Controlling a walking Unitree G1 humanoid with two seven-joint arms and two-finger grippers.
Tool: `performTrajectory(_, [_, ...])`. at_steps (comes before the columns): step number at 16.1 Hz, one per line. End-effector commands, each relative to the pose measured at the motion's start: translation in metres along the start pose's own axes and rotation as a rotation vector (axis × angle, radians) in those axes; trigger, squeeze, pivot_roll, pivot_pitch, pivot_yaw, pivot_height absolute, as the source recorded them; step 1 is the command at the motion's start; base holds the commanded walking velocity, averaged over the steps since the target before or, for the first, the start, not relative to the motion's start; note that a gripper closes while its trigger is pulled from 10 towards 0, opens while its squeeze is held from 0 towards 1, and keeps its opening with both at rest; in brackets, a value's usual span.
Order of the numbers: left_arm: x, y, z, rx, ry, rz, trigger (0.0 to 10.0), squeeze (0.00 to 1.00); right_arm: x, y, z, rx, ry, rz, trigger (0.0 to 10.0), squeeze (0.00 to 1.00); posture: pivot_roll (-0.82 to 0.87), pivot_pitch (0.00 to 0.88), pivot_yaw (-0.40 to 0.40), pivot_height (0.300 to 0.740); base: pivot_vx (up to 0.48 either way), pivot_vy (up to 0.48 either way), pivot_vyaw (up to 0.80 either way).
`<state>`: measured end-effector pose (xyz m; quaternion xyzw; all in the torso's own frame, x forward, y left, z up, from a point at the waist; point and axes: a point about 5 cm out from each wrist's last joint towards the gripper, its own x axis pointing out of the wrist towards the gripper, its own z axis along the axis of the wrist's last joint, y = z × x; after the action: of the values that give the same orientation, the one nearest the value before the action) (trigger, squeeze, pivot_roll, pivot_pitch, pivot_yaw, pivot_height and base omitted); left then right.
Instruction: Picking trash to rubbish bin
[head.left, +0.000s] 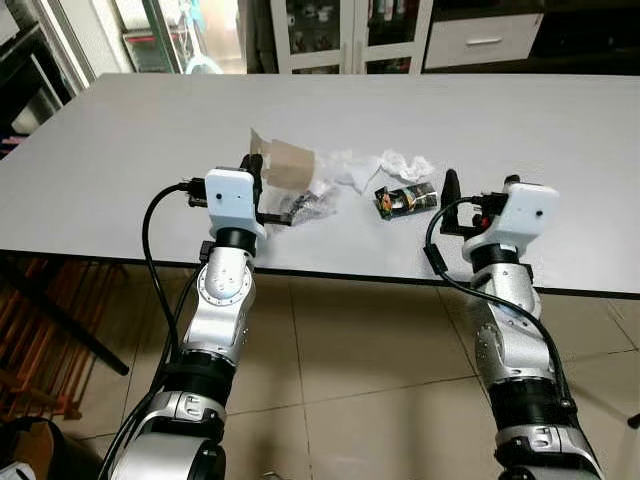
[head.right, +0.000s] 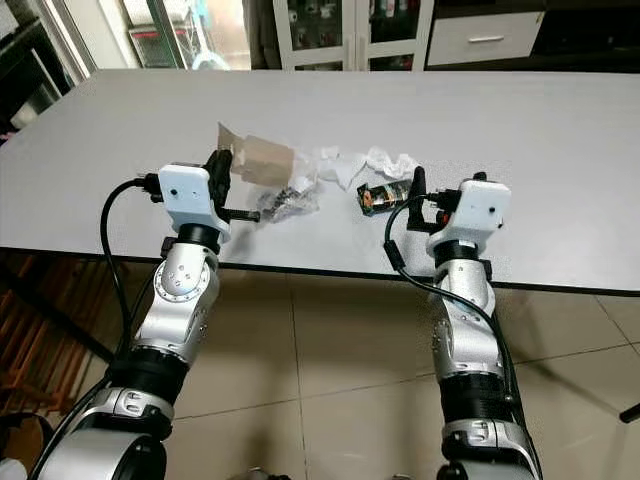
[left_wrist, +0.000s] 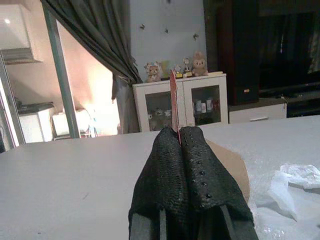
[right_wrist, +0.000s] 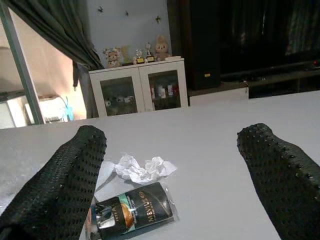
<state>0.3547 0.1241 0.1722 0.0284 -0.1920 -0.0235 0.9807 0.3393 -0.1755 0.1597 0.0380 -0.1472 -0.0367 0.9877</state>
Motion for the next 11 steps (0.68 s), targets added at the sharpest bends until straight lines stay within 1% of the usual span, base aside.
performTrajectory(1, [0.002, 0.004, 0.000, 0.005, -0.004, 0.023, 10.0, 0.00, 0.002, 0.004, 0.001, 0.003, -0.007, 0.003, 10.0, 0.00, -0.12, 0.000, 0.086, 0.740, 0.000, 0.000, 0.00])
performTrajectory(7, [0.001, -0.001, -0.003, -0.003, 0.014, 0.016, 10.0, 0.00, -0.001, 0.004, -0.006, -0.001, 0.023, 0.007, 10.0, 0.00, -0.12, 0.009, 0.082, 0.740, 0.000, 0.000, 0.00])
performTrajectory(8, [0.000, -0.002, -0.004, -0.005, 0.016, 0.017, 10.0, 0.00, -0.002, 0.004, -0.009, -0.015, 0.042, 0.008, 10.0, 0.00, -0.12, 0.014, 0.081, 0.740, 0.000, 0.000, 0.00])
performTrajectory(9, [-0.001, -0.003, -0.004, -0.006, 0.018, 0.015, 10.0, 0.00, -0.002, 0.003, -0.010, -0.019, 0.050, 0.004, 10.0, 0.00, -0.12, 0.021, 0.079, 0.740, 0.000, 0.000, 0.52])
performTrajectory(11, [-0.001, -0.005, -0.004, -0.007, 0.019, 0.012, 10.0, 0.00, -0.001, 0.003, -0.009, -0.022, 0.049, 0.004, 10.0, 0.00, -0.12, 0.029, 0.078, 0.740, 0.000, 0.000, 0.80])
